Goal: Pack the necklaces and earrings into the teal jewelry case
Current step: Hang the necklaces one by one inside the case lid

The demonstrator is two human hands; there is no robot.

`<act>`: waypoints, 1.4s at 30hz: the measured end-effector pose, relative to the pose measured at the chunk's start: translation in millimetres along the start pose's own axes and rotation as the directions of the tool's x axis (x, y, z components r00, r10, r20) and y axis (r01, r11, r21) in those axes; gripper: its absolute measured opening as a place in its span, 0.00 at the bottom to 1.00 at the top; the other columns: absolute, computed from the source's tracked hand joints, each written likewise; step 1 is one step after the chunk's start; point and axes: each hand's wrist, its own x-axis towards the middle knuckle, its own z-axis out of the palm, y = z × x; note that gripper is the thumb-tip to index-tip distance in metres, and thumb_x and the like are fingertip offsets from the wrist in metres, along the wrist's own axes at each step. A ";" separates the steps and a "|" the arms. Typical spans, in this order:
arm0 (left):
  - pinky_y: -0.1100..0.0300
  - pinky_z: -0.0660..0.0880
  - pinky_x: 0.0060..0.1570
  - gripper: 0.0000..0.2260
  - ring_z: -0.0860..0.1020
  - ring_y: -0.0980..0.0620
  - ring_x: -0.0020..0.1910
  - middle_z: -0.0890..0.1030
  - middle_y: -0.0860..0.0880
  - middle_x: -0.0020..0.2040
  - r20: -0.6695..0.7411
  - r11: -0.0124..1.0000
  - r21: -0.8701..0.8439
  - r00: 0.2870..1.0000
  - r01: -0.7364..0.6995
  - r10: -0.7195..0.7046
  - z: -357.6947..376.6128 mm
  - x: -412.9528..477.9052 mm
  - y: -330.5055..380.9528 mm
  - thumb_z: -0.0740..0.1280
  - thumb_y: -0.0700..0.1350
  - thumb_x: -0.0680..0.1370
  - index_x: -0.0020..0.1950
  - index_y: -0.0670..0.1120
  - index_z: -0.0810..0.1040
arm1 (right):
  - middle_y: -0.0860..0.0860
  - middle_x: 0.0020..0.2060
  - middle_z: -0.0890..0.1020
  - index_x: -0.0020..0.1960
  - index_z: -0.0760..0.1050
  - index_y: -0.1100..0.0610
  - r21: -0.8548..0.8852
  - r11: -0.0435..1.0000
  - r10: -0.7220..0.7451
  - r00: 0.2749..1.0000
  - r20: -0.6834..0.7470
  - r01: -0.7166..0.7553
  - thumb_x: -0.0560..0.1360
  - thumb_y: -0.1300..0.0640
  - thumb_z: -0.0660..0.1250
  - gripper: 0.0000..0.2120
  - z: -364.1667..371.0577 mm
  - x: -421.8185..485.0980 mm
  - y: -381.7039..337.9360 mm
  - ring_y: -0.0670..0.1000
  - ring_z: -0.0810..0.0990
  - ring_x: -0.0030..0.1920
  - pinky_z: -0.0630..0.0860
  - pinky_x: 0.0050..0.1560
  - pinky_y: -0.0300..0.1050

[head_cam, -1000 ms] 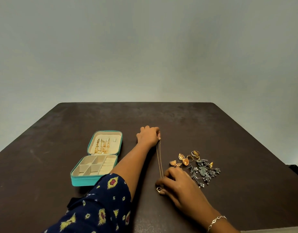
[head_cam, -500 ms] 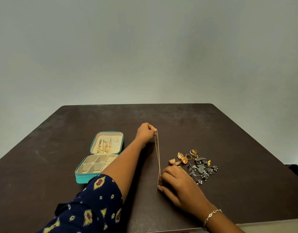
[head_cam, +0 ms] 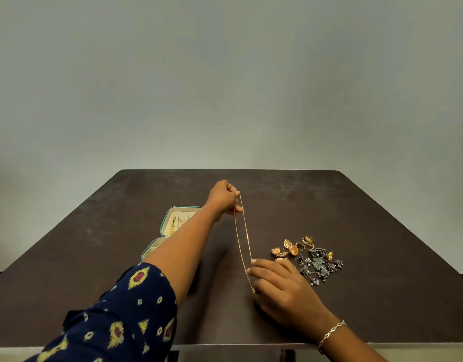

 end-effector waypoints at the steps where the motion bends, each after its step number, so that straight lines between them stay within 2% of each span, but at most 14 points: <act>1: 0.59 0.75 0.27 0.10 0.74 0.50 0.26 0.72 0.45 0.33 0.011 1.000 0.027 1.000 -0.001 0.001 -2.7 -2.8 1.4 0.56 0.36 0.79 0.39 0.44 0.66 | 0.49 0.47 0.82 0.43 0.76 0.55 -0.012 1.000 -0.027 1.000 -0.004 0.027 0.74 0.57 0.62 0.04 -0.8 -0.2 -1.2 0.48 0.77 0.56 0.71 0.50 0.42; 5: 0.59 0.72 0.28 0.10 0.69 0.51 0.26 0.71 0.45 0.32 0.062 0.993 0.112 0.998 -0.022 0.016 -10.6 -14.7 5.4 0.57 0.36 0.79 0.38 0.44 0.66 | 0.49 0.39 0.81 0.40 0.71 0.54 -0.005 1.000 -0.024 0.999 -0.023 0.024 0.74 0.58 0.60 0.04 -3.0 -1.5 -6.8 0.48 0.79 0.51 0.69 0.51 0.41; 8: 0.60 0.72 0.28 0.10 0.68 0.52 0.26 0.71 0.45 0.32 0.091 0.992 0.119 0.996 -0.032 0.021 -14.9 -22.7 6.9 0.57 0.36 0.80 0.38 0.43 0.67 | 0.48 0.35 0.78 0.41 0.68 0.53 0.036 0.998 0.051 0.999 0.004 -0.051 0.70 0.61 0.61 0.04 -4.6 2.3 -10.5 0.47 0.77 0.41 0.67 0.48 0.39; 12: 0.62 0.74 0.28 0.10 0.71 0.53 0.26 0.76 0.45 0.33 0.103 0.997 0.079 0.995 -0.012 0.004 -17.7 -31.7 5.3 0.57 0.35 0.79 0.39 0.42 0.70 | 0.43 0.36 0.76 0.46 0.67 0.49 0.121 0.967 0.198 0.960 0.196 -0.224 0.65 0.57 0.59 0.10 -17.0 14.6 -14.7 0.42 0.68 0.37 0.62 0.42 0.34; 14: 0.62 0.74 0.28 0.09 0.71 0.53 0.26 0.77 0.45 0.33 0.105 1.000 0.027 0.994 0.006 -0.009 -16.5 -36.6 4.9 0.57 0.34 0.79 0.40 0.41 0.71 | 0.44 0.36 0.77 0.45 0.69 0.46 0.264 0.884 0.308 0.905 0.294 -0.387 0.67 0.56 0.58 0.08 -22.7 21.7 -15.2 0.43 0.71 0.36 0.64 0.40 0.35; 16: 0.63 0.74 0.26 0.09 0.71 0.52 0.25 0.77 0.44 0.32 0.095 1.000 -0.022 0.995 0.015 -0.013 -14.9 -42.9 6.1 0.58 0.33 0.78 0.39 0.40 0.72 | 0.45 0.34 0.78 0.42 0.73 0.47 0.427 0.708 0.448 0.825 0.344 -0.562 0.70 0.57 0.59 0.07 -28.3 31.4 -16.3 0.43 0.75 0.34 0.69 0.37 0.35; 18: 0.65 0.73 0.24 0.09 0.71 0.53 0.24 0.76 0.44 0.32 0.075 0.997 -0.071 0.997 0.011 -0.006 -14.0 -49.4 7.6 0.60 0.32 0.77 0.37 0.40 0.72 | 0.47 0.31 0.77 0.41 0.76 0.50 0.584 0.420 0.566 0.704 0.429 -0.694 0.73 0.66 0.60 0.12 -36.7 43.8 -16.3 0.45 0.77 0.28 0.71 0.33 0.36; 20: 0.65 0.73 0.23 0.09 0.72 0.53 0.23 0.76 0.43 0.31 0.051 0.989 -0.148 0.999 0.012 -0.005 -13.0 -55.5 9.1 0.61 0.31 0.76 0.36 0.40 0.73 | 0.50 0.29 0.76 0.43 0.78 0.58 0.671 0.114 0.625 0.578 0.525 -0.733 0.74 0.72 0.56 0.15 -45.6 54.1 -12.5 0.47 0.76 0.24 0.68 0.30 0.39; 22: 0.65 0.75 0.24 0.09 0.72 0.52 0.24 0.76 0.43 0.32 0.041 0.971 -0.237 0.999 0.030 -0.021 -11.5 -61.9 10.8 0.61 0.31 0.76 0.37 0.40 0.72 | 0.52 0.30 0.77 0.43 0.77 0.62 0.674 -0.120 0.645 0.459 0.611 -0.729 0.74 0.73 0.54 0.14 -53.7 59.8 -8.4 0.47 0.76 0.23 0.67 0.31 0.40; 26: 0.63 0.76 0.29 0.09 0.73 0.54 0.27 0.76 0.45 0.33 0.077 0.937 -0.342 0.996 0.067 -0.043 -5.9 -72.8 10.0 0.59 0.32 0.77 0.43 0.41 0.76 | 0.54 0.32 0.81 0.44 0.78 0.64 0.685 -0.365 0.663 0.340 0.667 -0.630 0.75 0.70 0.55 0.12 -64.7 62.3 -1.4 0.48 0.82 0.31 0.73 0.33 0.38; 30: 0.64 0.76 0.31 0.09 0.76 0.54 0.30 0.78 0.46 0.34 0.137 0.929 -0.362 0.990 0.078 -0.030 2.7 -83.4 9.6 0.59 0.35 0.78 0.44 0.41 0.79 | 0.57 0.39 0.84 0.48 0.77 0.65 0.729 -0.434 0.704 0.306 0.641 -0.529 0.76 0.71 0.54 0.13 -71.6 64.9 4.5 0.50 0.84 0.38 0.79 0.36 0.38; 34: 0.63 0.75 0.34 0.07 0.77 0.54 0.32 0.79 0.47 0.35 0.175 0.937 -0.345 0.984 0.052 0.009 10.4 -94.0 15.1 0.61 0.36 0.78 0.45 0.41 0.79 | 0.57 0.49 0.82 0.54 0.75 0.63 0.745 -0.398 0.715 0.327 0.618 -0.536 0.74 0.75 0.50 0.19 -73.9 66.5 2.8 0.51 0.84 0.43 0.79 0.40 0.39; 38: 0.62 0.75 0.33 0.08 0.77 0.53 0.33 0.79 0.46 0.36 0.187 0.941 -0.334 0.982 0.048 0.016 15.5 -98.7 19.4 0.60 0.35 0.78 0.44 0.42 0.77 | 0.55 0.57 0.79 0.62 0.71 0.61 0.760 -0.336 0.734 0.351 0.582 -0.556 0.73 0.76 0.50 0.23 -71.4 67.2 -1.7 0.53 0.84 0.47 0.76 0.49 0.45; 42: 0.62 0.76 0.31 0.07 0.78 0.52 0.33 0.78 0.45 0.36 0.163 0.934 -0.345 0.986 0.092 -0.037 18.4 -98.3 21.3 0.59 0.36 0.78 0.46 0.41 0.76 | 0.50 0.61 0.74 0.68 0.65 0.59 0.775 -0.306 0.733 0.383 0.563 -0.553 0.73 0.76 0.50 0.27 -69.7 67.8 -5.8 0.52 0.83 0.47 0.78 0.45 0.40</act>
